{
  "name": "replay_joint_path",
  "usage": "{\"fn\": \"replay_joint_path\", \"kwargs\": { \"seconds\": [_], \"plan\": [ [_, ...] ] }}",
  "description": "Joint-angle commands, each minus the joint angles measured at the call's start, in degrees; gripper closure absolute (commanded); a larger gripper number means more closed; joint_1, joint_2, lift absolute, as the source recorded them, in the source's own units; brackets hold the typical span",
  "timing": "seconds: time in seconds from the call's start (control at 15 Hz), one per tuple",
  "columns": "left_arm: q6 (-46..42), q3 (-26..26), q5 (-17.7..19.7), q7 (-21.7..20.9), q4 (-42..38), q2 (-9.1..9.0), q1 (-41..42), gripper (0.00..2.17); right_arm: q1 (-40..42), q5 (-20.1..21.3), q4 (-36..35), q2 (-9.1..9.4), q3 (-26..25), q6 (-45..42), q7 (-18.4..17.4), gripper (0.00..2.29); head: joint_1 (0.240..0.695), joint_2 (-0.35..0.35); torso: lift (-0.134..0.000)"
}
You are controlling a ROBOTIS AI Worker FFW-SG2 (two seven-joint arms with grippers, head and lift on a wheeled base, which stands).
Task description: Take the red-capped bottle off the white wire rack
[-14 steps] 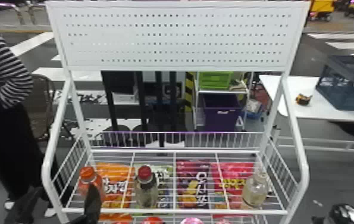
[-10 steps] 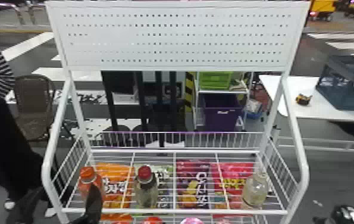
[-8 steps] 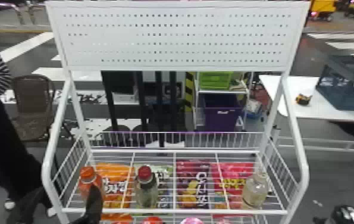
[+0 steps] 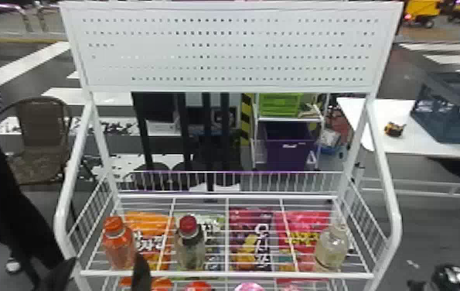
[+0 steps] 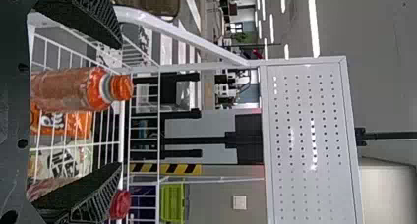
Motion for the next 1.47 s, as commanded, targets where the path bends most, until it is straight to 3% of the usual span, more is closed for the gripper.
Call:
{"fn": "replay_joint_path", "kwargs": {
  "seconds": [0.0, 0.2, 0.47, 0.93, 1.4],
  "plan": [
    [-8.31, -5.01, -1.23, 0.76, 8.73, 0.01, -2.24, 0.03, 0.05, 0.00, -0.09, 0.09, -0.02, -0.11, 0.00, 1.21, 0.499, 0.000, 0.000],
    [-13.23, -10.11, -0.61, 2.17, 18.93, -0.17, -7.16, 0.03, 0.58, 0.00, -0.26, 0.18, 0.07, -0.11, 0.00, 1.21, 0.499, 0.000, 0.000],
    [-16.39, -14.06, -0.26, 2.69, 29.65, -2.02, -14.72, 0.03, 1.64, 0.00, -0.09, 0.18, 0.07, -2.75, 0.00, 1.21, 0.499, 0.000, 0.000],
    [-20.26, -14.94, 2.29, 0.50, 45.65, -5.09, -27.20, 0.03, 4.10, -0.08, 0.35, 0.18, -0.02, -8.02, -0.08, 1.19, 0.499, 0.000, 0.000],
    [-19.91, -15.73, 2.90, 0.06, 52.41, -6.23, -35.20, 0.03, 3.83, -0.08, 0.97, 0.18, -0.02, -8.20, -0.08, 1.19, 0.499, 0.000, 0.000]
  ]
}}
